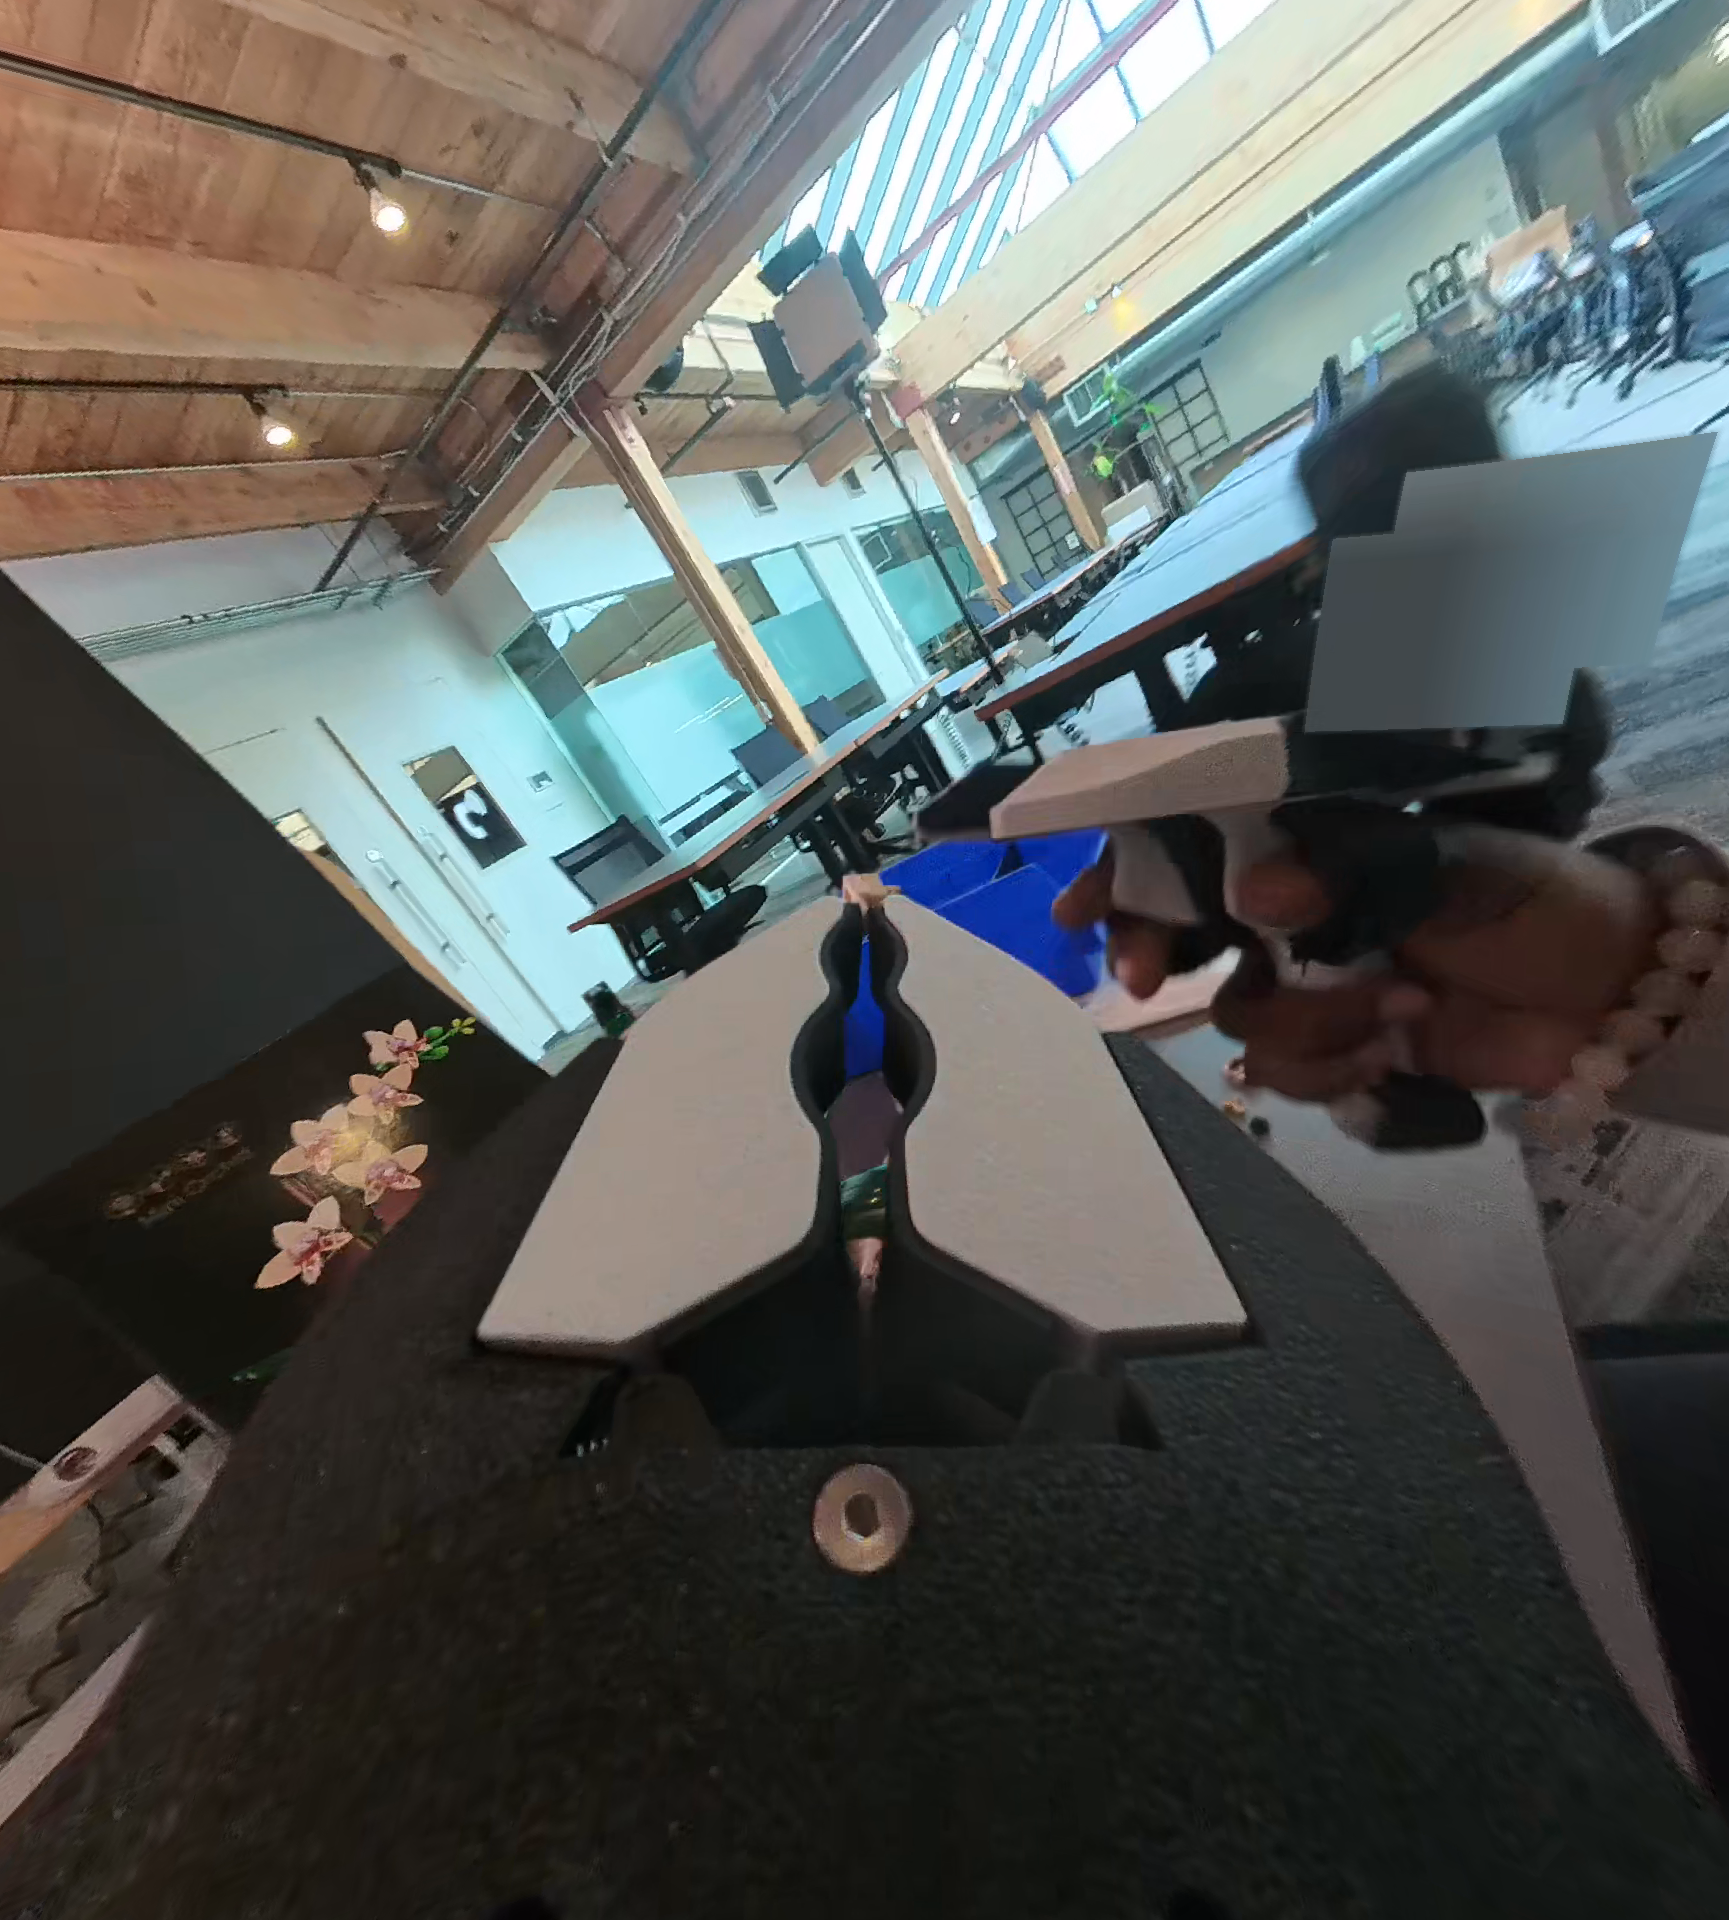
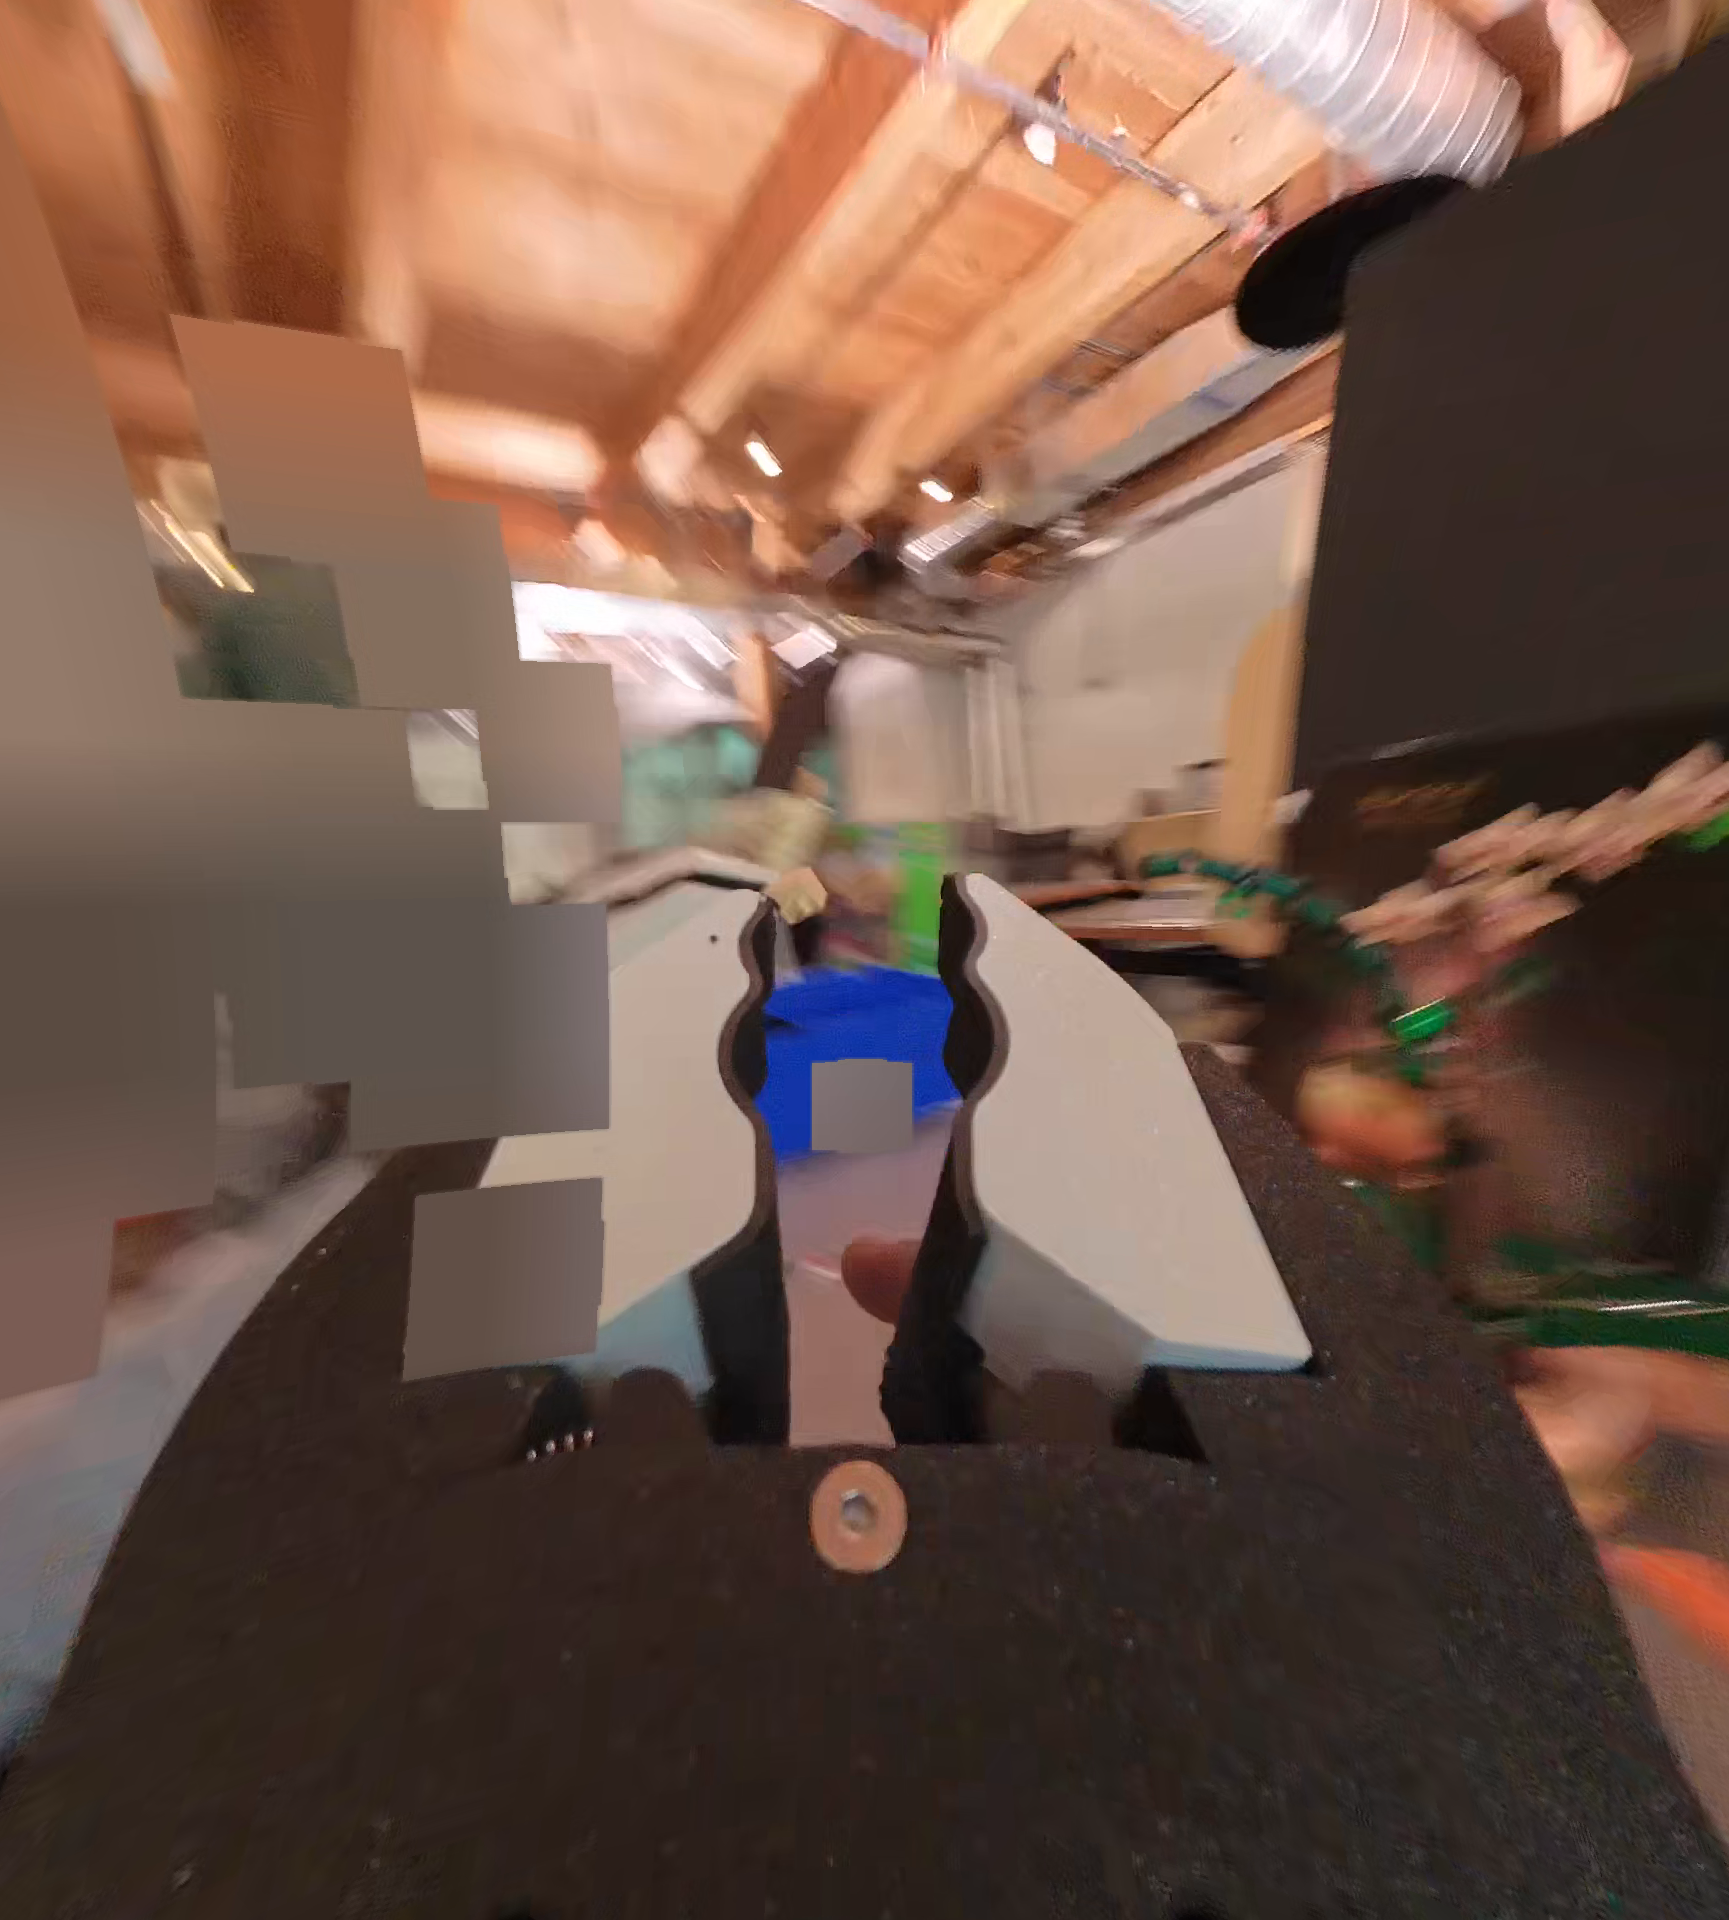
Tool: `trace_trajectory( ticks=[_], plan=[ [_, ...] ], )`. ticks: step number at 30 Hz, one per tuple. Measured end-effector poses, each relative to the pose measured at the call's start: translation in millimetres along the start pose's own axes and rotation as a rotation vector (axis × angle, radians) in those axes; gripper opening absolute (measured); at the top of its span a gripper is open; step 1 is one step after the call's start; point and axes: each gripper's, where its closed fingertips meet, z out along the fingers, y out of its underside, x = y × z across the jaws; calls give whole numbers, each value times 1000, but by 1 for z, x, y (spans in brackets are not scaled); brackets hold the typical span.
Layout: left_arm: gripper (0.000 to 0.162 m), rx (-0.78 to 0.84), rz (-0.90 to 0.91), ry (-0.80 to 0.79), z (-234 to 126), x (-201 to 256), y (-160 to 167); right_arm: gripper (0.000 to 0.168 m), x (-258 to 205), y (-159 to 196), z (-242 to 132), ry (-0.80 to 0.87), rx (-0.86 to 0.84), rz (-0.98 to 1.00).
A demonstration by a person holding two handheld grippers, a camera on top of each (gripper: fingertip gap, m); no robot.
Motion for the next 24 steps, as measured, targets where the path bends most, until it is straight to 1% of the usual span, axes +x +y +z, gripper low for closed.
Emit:
trace_trajectory(
  ticks=[1,2,3,4,5,7,10,19,24],
  plan=[
    [0,-17,23,-7,0,0,2,30,-2,-1,0,55,-52,-193],
    [0,-29,53,-12,0,1,3,26,-4,-3,1,107,-88,-352],
    [0,-36,76,-13,1,2,3,24,-6,-4,3,142,-115,-467],
    [0,-39,94,-16,2,4,2,20,-11,-2,6,138,-149,-535],
    [0,-41,109,-11,3,7,2,19,-15,3,9,120,-187,-560],
    [0,-57,129,-4,4,10,2,16,-15,9,10,121,-222,-562],
    [0,-56,135,9,3,13,1,12,-16,9,8,109,-222,-564],
    [0,-48,135,45,3,19,1,9,-12,21,7,102,-302,-592],
    [0,-68,150,65,3,22,4,7,-11,24,7,100,-316,-615]
  ],
)
